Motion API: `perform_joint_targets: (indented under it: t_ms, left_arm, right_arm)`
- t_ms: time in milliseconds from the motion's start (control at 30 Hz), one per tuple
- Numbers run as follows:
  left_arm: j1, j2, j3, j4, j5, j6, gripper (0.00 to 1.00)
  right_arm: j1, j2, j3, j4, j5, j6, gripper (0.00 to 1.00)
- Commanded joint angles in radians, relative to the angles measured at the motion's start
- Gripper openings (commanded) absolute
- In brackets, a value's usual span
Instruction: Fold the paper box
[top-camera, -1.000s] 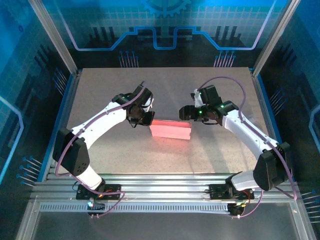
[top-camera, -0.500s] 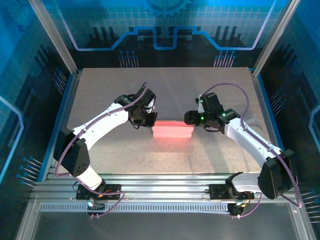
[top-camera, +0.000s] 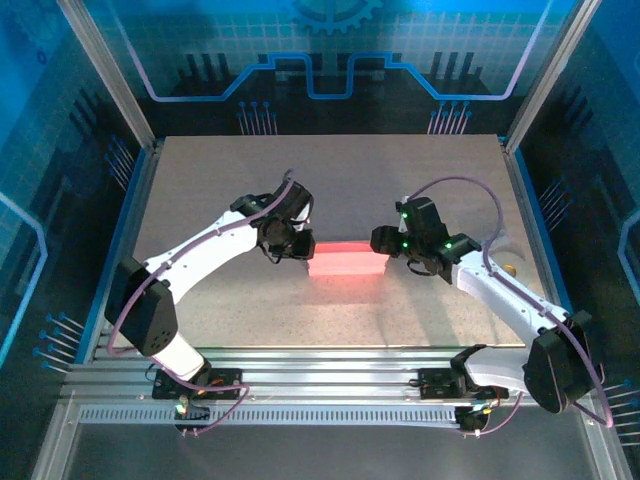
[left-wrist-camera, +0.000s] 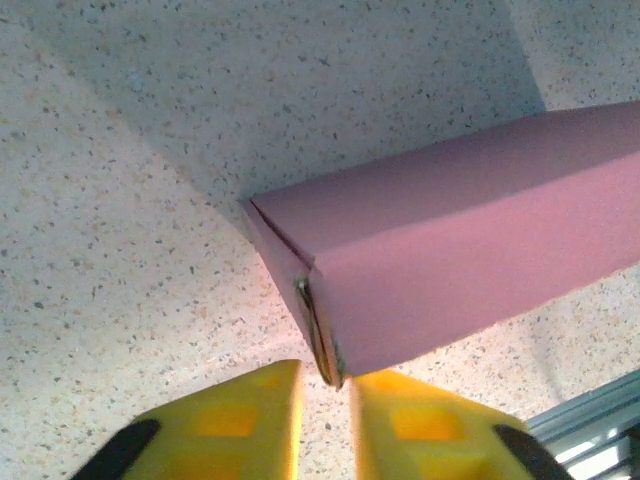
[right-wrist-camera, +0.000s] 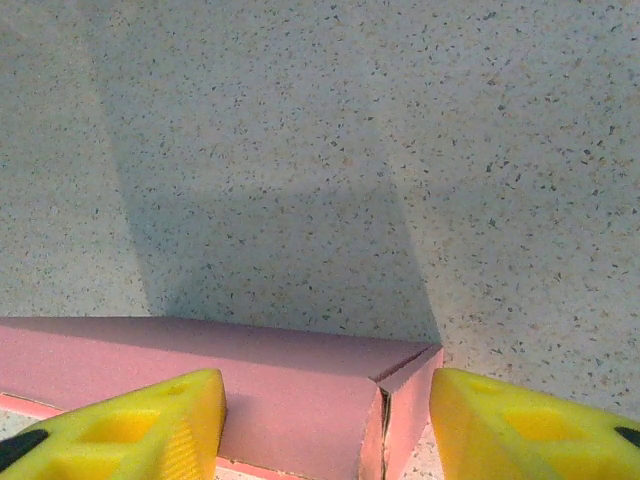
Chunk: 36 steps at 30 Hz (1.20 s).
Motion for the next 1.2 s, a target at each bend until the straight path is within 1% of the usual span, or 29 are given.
perform_joint_targets:
  t_ms: [0,133,333,467,733,933,1167]
  left_arm:
    - [-0.007,-0.061,-0.009,-0.017,0.042,-0.02,0.27]
    - [-0.005,-0.112,-0.017,-0.011,0.072,-0.031,0.28]
    - [0.035,-0.182,-0.015,0.059,0.193,-0.049,0.3]
    - [0.061,-0.172,-0.015,0.115,0.244,-0.037,0.3]
    - [0.068,-0.067,-0.021,0.171,0.247,-0.001,0.28]
    - [0.079,-0.038,-0.057,0.22,0.243,0.004,0.27]
    - [0.08,-0.037,-0.102,0.238,0.254,-0.009,0.27]
  right_arm:
    - [0.012,-0.013,-0.033,0.017,0.024,0.007,0.57]
    - [0.016,-0.013,-0.054,0.029,0.018,0.01,0.56]
    - [0.02,-0.02,-0.075,0.044,0.011,0.009,0.56]
    - [0.023,-0.021,-0.086,0.053,0.006,0.009,0.56]
    - [0.029,-0.026,-0.09,0.052,0.007,0.007,0.55]
    - [0.03,-0.027,-0.092,0.048,0.008,0.006,0.55]
    - [0.029,-0.027,-0.093,0.049,0.009,0.007,0.55]
